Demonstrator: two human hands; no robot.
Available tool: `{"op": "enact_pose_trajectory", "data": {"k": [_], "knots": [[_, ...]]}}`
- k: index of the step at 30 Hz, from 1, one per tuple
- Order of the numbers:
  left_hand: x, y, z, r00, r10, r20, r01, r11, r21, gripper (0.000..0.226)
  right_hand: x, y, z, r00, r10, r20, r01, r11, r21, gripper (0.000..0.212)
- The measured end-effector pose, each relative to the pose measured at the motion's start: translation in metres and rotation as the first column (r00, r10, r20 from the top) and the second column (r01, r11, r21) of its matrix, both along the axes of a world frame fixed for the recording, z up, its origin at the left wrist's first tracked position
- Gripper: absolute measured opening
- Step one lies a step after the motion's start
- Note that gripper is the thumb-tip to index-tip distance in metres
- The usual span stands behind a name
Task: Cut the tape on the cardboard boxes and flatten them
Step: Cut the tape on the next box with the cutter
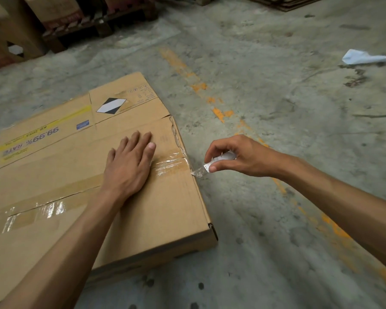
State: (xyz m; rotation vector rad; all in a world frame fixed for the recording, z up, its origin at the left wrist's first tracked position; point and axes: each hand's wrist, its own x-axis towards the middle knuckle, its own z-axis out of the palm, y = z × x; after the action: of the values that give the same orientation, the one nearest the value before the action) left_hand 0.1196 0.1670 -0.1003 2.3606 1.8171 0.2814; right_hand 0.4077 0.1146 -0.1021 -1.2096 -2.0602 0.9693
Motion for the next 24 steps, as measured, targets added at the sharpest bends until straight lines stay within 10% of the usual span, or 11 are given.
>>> {"op": "enact_pose_trajectory", "data": {"k": [24], "knots": [[0.0, -0.003, 0.006, 0.994, 0.026, 0.104, -0.021, 0.999, -0.044, 0.062, -0.005, 0.015, 0.018, 0.937, 0.023, 0.348, -0.102, 0.972, 0.211, 0.015]]}}
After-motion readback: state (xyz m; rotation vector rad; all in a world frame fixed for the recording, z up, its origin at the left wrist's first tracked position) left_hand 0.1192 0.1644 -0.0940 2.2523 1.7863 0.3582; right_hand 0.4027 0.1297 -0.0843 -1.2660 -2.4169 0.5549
